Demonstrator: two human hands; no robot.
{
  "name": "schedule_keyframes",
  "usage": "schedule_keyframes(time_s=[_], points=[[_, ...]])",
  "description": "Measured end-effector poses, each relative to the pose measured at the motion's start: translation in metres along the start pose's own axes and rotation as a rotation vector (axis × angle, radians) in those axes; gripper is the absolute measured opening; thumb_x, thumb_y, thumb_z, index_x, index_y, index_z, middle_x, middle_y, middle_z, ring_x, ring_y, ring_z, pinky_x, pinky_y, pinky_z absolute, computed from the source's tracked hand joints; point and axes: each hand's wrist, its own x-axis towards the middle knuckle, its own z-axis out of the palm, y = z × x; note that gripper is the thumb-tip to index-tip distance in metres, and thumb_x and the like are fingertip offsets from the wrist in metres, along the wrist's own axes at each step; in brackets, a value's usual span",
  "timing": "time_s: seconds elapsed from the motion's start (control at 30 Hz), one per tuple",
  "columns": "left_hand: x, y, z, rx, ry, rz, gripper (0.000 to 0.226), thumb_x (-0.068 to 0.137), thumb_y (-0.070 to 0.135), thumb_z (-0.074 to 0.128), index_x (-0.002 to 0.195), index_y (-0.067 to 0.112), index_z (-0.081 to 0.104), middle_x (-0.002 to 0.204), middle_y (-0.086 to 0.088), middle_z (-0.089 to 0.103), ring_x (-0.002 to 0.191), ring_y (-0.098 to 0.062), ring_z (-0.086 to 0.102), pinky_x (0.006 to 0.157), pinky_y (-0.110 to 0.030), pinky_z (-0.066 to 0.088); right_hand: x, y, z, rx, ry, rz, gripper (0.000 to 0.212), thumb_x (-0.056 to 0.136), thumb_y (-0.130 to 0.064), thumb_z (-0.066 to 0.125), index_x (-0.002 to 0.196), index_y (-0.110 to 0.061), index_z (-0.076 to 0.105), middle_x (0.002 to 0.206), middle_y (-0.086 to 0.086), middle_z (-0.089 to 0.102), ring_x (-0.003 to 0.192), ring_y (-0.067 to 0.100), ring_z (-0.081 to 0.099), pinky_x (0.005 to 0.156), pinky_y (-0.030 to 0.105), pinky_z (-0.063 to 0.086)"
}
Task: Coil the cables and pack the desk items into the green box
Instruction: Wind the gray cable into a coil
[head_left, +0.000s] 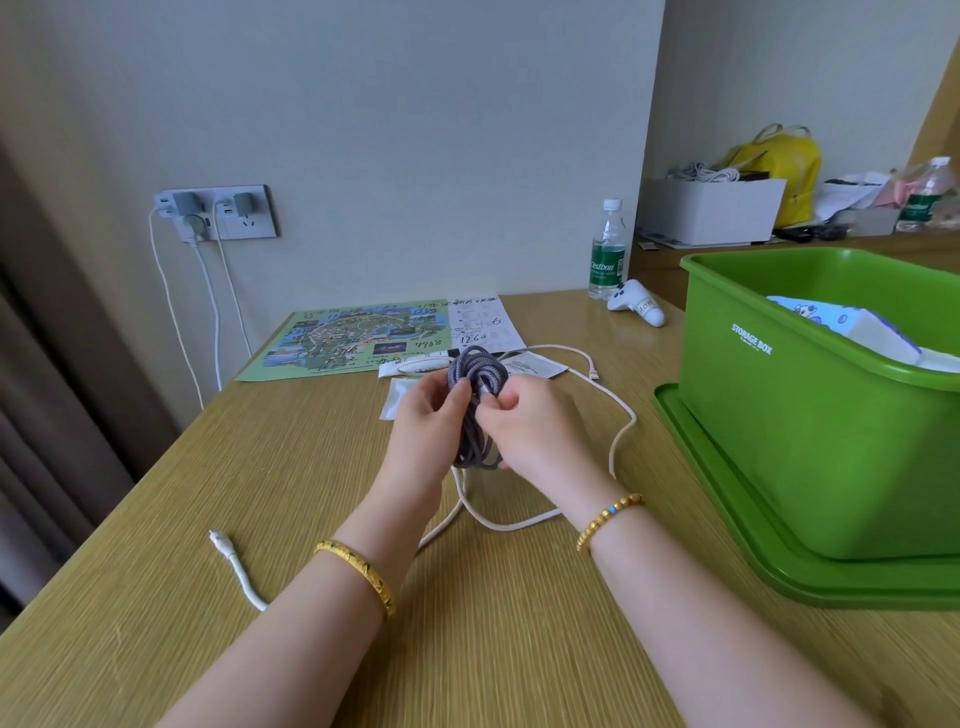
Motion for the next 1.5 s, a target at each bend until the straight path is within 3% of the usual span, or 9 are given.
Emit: schedule_keyframes(time_s=[0.23,0.47,0.57,0.7,0.9,1.1,1.27,1.37,1.5], points=[[-0.004,0.001,0.000,0.111,-0.021,0.132,0.013,0.094,0.010,0.049,0.093,0.018,0.058,0.091,-0.003,0.065,0.088,-0.015,0.060,0.085,-0.032,0.048,0.004,0.003,-0.009,0.406,-0.191,0.245,0.027,0.092,-0.023,0.054,0.067,-0.011,0.049,0.055,0.002,0.048,0.034,0.002,0.048,0.039,0.017,0.047],[-0.003,0.002,-0.001,0.316,-0.113,0.248,0.030,0.092,0.010,0.053,0.122,0.009,0.052,0.134,-0.009,0.043,0.085,-0.012,0.065,0.082,-0.023,0.053,0.009,0.014,-0.017,0.499,-0.145,0.297,0.029,0.091,-0.024,0.059,0.066,-0.010,0.053,0.053,0.003,0.048,0.030,0.001,0.046,0.040,0.018,0.047],[-0.001,0.003,-0.005,0.365,-0.139,0.252,0.031,0.091,0.009,0.055,0.122,0.007,0.054,0.136,-0.004,0.036,0.081,-0.011,0.063,0.079,-0.015,0.050,0.010,0.016,-0.019,0.452,-0.185,0.324,0.019,0.088,-0.029,0.062,0.083,-0.011,0.055,0.063,0.004,0.053,0.044,0.007,0.052,0.043,0.021,0.049],[0.000,0.006,-0.012,0.205,-0.246,0.112,0.022,0.091,0.010,0.054,0.112,0.012,0.057,0.135,-0.003,0.040,0.084,-0.008,0.065,0.081,-0.025,0.055,0.014,0.019,-0.026,0.383,-0.254,0.195,0.037,0.084,-0.022,0.064,0.117,-0.025,0.049,0.098,0.000,0.060,0.071,0.008,0.056,0.049,0.019,0.041],[-0.002,0.001,-0.010,0.412,-0.331,0.195,0.036,0.083,0.029,0.065,0.115,0.025,0.050,0.110,0.010,0.058,0.091,0.001,0.063,0.079,-0.016,0.050,0.013,0.019,-0.025,0.401,-0.172,0.117,0.017,0.085,-0.009,0.058,0.082,-0.025,0.061,0.074,-0.006,0.062,0.058,0.003,0.055,0.041,0.013,0.039],[-0.002,-0.011,-0.008,0.740,-0.212,0.313,0.045,0.079,0.040,0.067,0.114,0.014,0.054,0.098,0.003,0.064,0.089,-0.013,0.059,0.074,-0.025,0.045,0.014,0.020,-0.025,0.467,-0.210,0.159,0.006,0.085,-0.011,0.062,0.083,-0.017,0.062,0.073,-0.002,0.061,0.054,0.004,0.053,0.045,0.016,0.043],[0.003,-0.005,-0.015,0.520,-0.252,0.235,0.023,0.088,0.034,0.058,0.104,0.018,0.059,0.086,0.007,0.065,0.073,0.000,0.059,0.059,-0.009,0.043,0.015,0.021,-0.028,0.554,-0.324,0.145,0.023,0.092,-0.026,0.055,0.108,-0.012,0.063,0.096,-0.001,0.063,0.082,0.011,0.055,0.057,0.023,0.036],[0.005,-0.003,-0.019,0.303,-0.290,0.112,0.015,0.092,0.035,0.051,0.097,0.024,0.060,0.072,0.015,0.060,0.061,0.010,0.054,0.054,-0.004,0.039,0.017,0.019,-0.031,0.710,-0.297,0.121,0.024,0.096,-0.014,0.042,0.109,-0.016,0.062,0.107,0.001,0.062,0.093,0.013,0.054,0.063,0.022,0.039],[0.006,-0.002,-0.020,-0.094,-0.356,-0.116,0.028,0.097,0.035,0.041,0.095,0.019,0.064,0.078,0.006,0.066,0.076,-0.008,0.058,0.068,-0.019,0.042,0.016,0.021,-0.031,0.595,-0.335,-0.012,0.038,0.094,-0.002,0.042,0.106,-0.032,0.061,0.112,-0.013,0.063,0.100,0.003,0.056,0.075,0.020,0.041]])
